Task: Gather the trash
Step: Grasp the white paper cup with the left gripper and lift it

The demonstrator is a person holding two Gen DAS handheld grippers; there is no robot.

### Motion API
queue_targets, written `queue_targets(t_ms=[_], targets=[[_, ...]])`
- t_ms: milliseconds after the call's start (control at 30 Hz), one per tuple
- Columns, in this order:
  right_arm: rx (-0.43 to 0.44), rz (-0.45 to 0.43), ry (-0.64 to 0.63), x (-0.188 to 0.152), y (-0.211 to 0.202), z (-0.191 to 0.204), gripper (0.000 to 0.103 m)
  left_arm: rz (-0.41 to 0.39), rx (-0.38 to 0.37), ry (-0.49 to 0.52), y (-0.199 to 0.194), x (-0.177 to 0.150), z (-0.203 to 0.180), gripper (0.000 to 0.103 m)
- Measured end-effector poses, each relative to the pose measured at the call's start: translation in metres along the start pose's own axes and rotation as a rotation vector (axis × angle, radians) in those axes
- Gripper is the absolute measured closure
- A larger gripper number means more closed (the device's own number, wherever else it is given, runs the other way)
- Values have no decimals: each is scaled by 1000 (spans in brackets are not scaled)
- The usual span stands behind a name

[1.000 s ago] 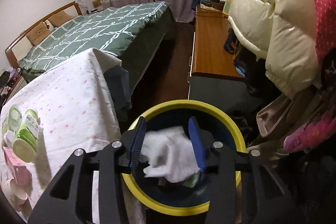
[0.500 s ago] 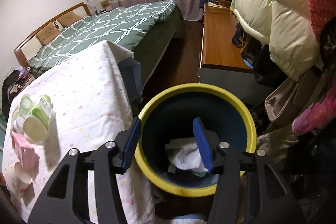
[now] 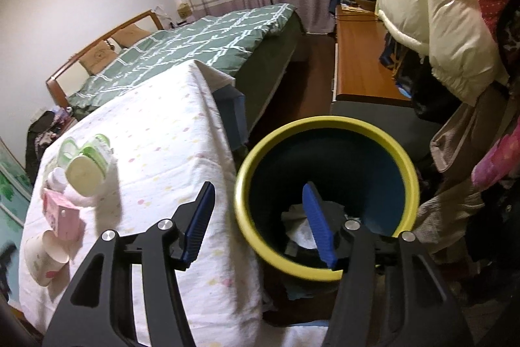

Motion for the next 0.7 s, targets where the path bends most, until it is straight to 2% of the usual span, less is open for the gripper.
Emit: queue_targets(t_ms=[100, 200, 500, 633, 700], targets=[[29, -1, 3, -4, -1, 3, 49, 58, -44, 153, 5, -1, -32, 5], [50, -1, 13, -7, -3, 3, 48, 113, -52, 238, 18, -3, -45, 5], [86, -1, 48, -13, -3, -6, 47, 312, -149, 369, 54, -26, -51, 5], [102, 4, 65, -16, 0, -11, 47, 356, -189, 387, 61, -30, -59, 5], [107, 7, 69, -17, 2, -12, 47, 371, -216, 388, 65, -31, -60, 11]])
Point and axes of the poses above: each gripper's, at about its wrist camera, not at the fingertips, and y roughly the way its jaws point, z to its left, x to its top, the point moved 9 cm from there along y, roughly the way its jaws point, and after that the axes turned 5 degrees about x, right-handed, at the moved point
